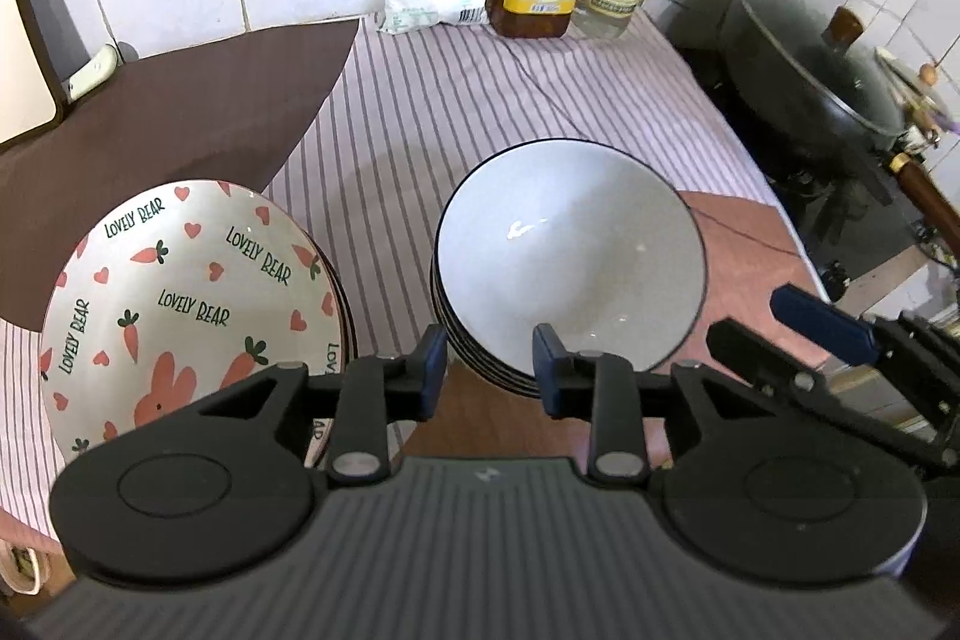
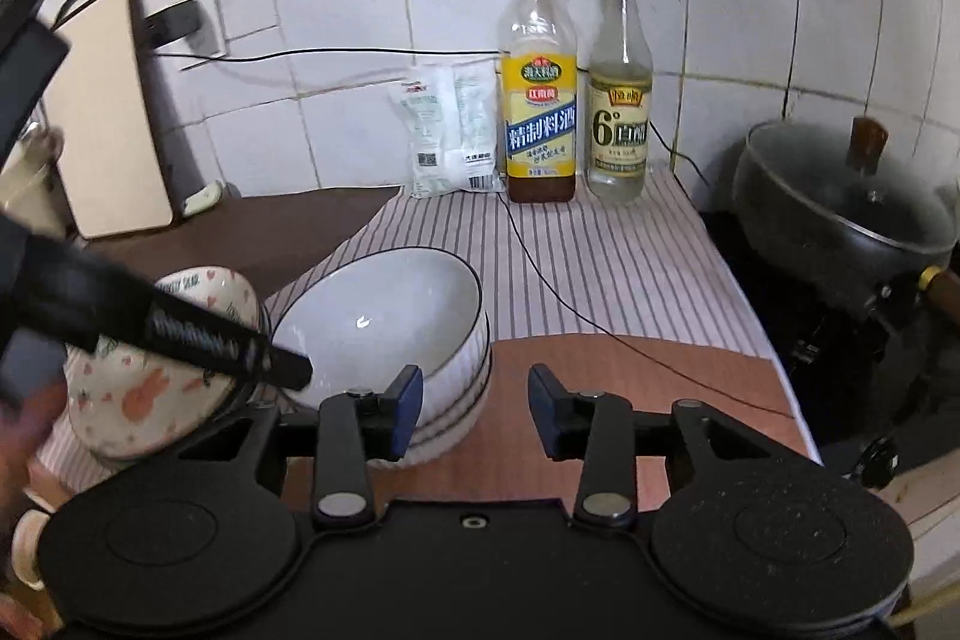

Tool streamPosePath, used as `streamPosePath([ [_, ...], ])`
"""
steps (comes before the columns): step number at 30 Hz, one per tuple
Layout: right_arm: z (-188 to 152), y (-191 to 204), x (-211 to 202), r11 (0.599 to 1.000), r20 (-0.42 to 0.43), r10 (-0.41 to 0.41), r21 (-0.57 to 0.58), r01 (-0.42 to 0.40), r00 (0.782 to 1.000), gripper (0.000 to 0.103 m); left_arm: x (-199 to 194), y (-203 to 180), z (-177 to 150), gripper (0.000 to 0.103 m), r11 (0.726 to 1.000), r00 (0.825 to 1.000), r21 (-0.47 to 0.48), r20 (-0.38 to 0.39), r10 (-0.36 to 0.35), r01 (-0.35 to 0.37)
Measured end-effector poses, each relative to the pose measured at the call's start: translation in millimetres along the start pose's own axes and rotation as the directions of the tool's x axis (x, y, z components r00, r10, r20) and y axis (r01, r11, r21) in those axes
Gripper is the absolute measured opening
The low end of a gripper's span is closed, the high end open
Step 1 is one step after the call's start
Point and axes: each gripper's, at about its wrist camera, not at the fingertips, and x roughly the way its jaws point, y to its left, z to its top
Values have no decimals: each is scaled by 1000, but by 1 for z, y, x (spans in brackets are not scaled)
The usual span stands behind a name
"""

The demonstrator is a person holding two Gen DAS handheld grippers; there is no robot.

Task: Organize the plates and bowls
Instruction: 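Open the left gripper and withdraw from the bowl stack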

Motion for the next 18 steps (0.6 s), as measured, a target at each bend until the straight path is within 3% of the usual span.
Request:
streamPosePath([
  [11,-30,-3,-23,996,95,82,-51,-77,992,57,-16,6,-26,35,998,997,-40,68,-41,44],
  [18,-35,-12,-25,992,110,129,-3,-129,985,61,-25,6,-43,35,997,989,-59,141,-36,45],
])
